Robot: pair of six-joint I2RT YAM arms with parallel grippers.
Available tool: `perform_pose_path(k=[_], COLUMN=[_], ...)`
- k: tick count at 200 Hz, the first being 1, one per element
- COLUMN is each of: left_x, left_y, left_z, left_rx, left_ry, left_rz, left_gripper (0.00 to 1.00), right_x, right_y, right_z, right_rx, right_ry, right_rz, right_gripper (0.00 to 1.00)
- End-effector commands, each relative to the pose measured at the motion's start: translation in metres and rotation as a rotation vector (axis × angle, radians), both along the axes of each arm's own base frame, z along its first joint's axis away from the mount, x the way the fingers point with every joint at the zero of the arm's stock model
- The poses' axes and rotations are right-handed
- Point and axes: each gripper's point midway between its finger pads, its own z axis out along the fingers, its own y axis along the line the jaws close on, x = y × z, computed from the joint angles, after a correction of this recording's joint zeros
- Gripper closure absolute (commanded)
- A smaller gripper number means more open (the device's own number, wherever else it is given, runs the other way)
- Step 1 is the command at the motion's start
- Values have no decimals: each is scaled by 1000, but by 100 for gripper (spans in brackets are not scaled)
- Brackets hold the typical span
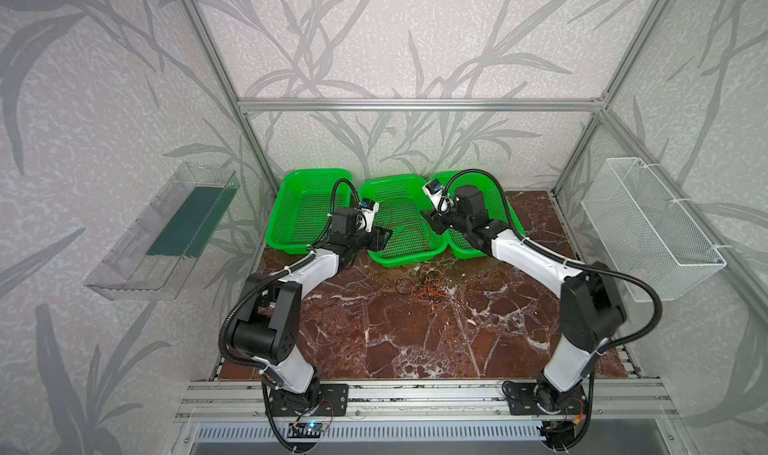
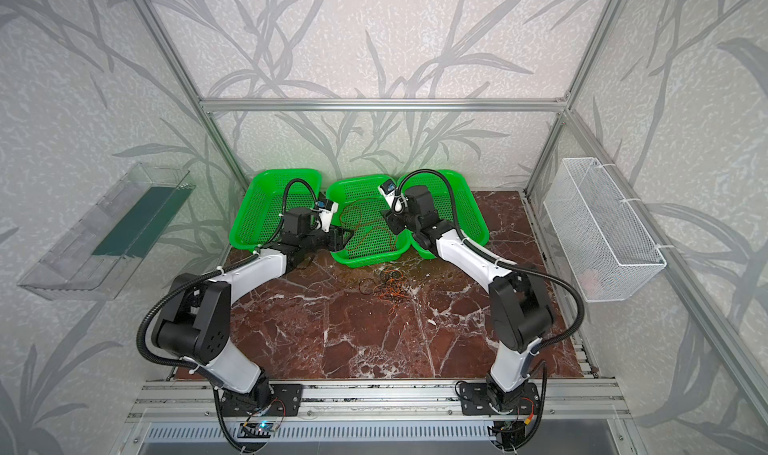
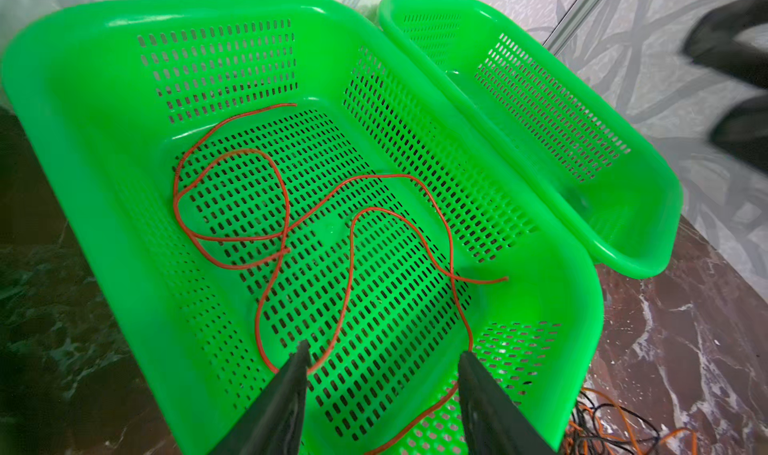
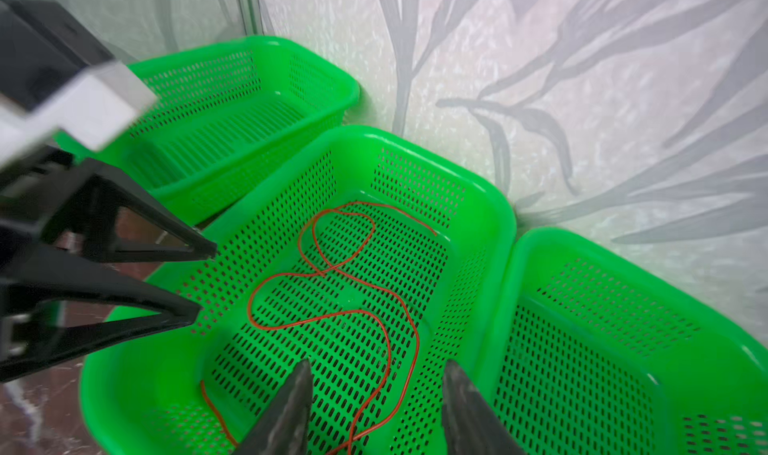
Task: Untangle the cables
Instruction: 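Open both grippers and move them back over the remaining tangle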
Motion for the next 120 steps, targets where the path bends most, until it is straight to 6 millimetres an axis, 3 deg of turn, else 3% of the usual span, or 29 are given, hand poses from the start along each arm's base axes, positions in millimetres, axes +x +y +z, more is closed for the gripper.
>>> perform_pose_path(k=[1, 21, 49, 88, 120], left_x=[-15, -31, -69, -121, -140], left_y=[3, 3, -11, -32, -37], left_z=[25, 35, 38, 29, 19], left_rx=[13, 34, 92, 172, 179], left_ry=[-71, -97, -128, -164, -164], left_rz=[-25, -52, -154, -266, -288], left_gripper=[36, 35, 36, 39, 41], right_x=[-48, -81, -117, -137, -141], right_y=[-8, -20, -35, -42, -31], right_z=[-11, -28, -71, -122, -138], right_rx=[-35, -58, -94, -172, -206], right_ry=[120, 188, 292, 382, 380], right_rz=[65, 67, 42, 30, 78], right_gripper=[50, 50, 50, 52, 52])
